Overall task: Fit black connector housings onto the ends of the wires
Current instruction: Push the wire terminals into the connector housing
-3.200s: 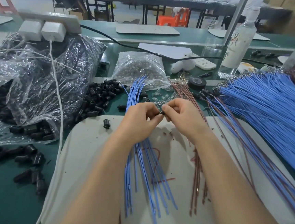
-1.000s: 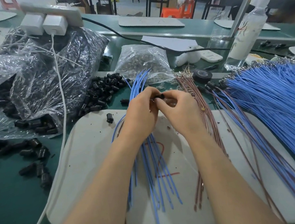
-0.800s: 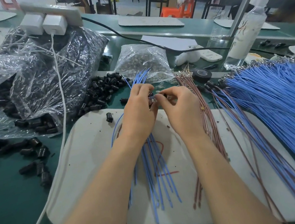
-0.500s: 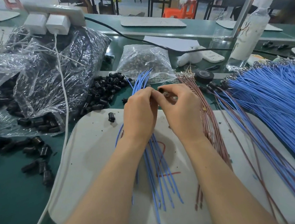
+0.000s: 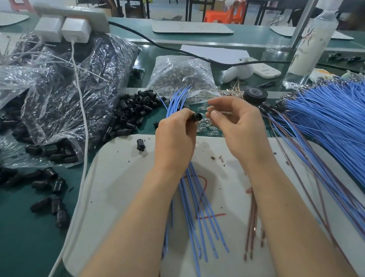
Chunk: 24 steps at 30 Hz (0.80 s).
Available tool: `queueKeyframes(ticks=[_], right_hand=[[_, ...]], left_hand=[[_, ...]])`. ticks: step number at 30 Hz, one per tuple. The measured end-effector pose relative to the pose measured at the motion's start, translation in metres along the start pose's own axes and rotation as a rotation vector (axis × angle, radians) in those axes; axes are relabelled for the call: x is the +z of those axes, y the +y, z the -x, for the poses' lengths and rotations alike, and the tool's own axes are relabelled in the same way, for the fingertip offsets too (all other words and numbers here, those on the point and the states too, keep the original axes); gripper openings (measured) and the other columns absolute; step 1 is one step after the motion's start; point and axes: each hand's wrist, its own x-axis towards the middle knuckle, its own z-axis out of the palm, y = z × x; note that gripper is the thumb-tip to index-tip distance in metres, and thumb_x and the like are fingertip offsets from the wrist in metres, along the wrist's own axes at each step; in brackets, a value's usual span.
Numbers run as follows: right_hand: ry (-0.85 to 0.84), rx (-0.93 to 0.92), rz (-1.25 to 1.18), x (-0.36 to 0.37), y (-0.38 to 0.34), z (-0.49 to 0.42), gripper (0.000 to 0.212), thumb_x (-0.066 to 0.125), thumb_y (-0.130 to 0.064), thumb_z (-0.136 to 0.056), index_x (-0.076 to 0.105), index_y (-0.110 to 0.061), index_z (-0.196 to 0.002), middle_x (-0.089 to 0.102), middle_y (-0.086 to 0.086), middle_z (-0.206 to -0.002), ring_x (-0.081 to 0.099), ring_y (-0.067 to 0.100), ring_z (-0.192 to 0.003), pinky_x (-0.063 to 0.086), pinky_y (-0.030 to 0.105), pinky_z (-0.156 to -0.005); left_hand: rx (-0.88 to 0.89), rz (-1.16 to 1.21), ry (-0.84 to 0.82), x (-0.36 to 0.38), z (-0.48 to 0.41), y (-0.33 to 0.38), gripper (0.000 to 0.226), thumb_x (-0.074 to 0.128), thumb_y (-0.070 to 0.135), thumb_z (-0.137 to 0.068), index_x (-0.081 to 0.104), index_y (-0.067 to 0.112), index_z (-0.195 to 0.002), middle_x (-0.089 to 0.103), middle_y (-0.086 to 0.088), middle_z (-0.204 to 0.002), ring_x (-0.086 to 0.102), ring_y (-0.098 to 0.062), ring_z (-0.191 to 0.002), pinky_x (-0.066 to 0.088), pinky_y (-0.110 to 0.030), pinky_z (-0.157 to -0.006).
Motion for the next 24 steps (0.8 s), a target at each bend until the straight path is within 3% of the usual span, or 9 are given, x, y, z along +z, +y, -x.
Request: queueKeyframes(ticks=[7, 14, 18, 24], right_hand=[[0.013, -0.100, 0.115, -0.008, -0.005, 0.002, 0.007, 0.069, -0.012, -0.086, 0.068, -0.019, -0.090, 0.068, -0.016, -0.078, 0.064, -0.006, -0.072, 0.046, 0.007, -0.069], [0.033, -0.165, 0.286, -0.004, -0.008, 0.005, 0.005, 0.068, -0.016, -0.087, 0.071, -0.020, -0.089, 0.065, -0.019, -0.075, 0.064, -0.004, -0.073, 0.049, 0.011, -0.072], [0.064, -0.208, 0.398, -0.002, -0.010, 0.007, 0.005, 0.067, -0.019, -0.088, 0.071, -0.016, -0.088, 0.067, -0.011, -0.074, 0.065, 0.002, -0.072, 0.053, 0.023, -0.074], [0.106, -0.163, 0.454, -0.006, -0.004, 0.005, 0.006, 0.068, -0.020, -0.086, 0.070, -0.017, -0.083, 0.066, -0.008, -0.070, 0.065, 0.011, -0.070, 0.052, 0.030, -0.074]], left_hand=[[0.004, -0.030, -0.009, -0.001, 0.000, 0.001, 0.013, 0.056, 0.009, -0.090, 0.064, 0.002, -0.083, 0.066, -0.008, -0.072, 0.061, -0.028, -0.070, 0.051, -0.043, -0.068], [-0.008, -0.069, -0.042, -0.003, 0.001, 0.005, 0.016, 0.052, 0.009, -0.092, 0.063, 0.000, -0.084, 0.066, -0.010, -0.077, 0.060, -0.030, -0.076, 0.049, -0.044, -0.071], [-0.026, -0.120, -0.033, -0.004, 0.002, 0.008, 0.017, 0.052, 0.012, -0.093, 0.063, 0.002, -0.084, 0.066, -0.009, -0.076, 0.058, -0.030, -0.074, 0.047, -0.044, -0.070], [-0.020, -0.194, -0.046, -0.005, 0.003, 0.011, 0.012, 0.054, 0.012, -0.090, 0.066, 0.010, -0.089, 0.064, -0.003, -0.076, 0.056, -0.025, -0.073, 0.045, -0.037, -0.067]])
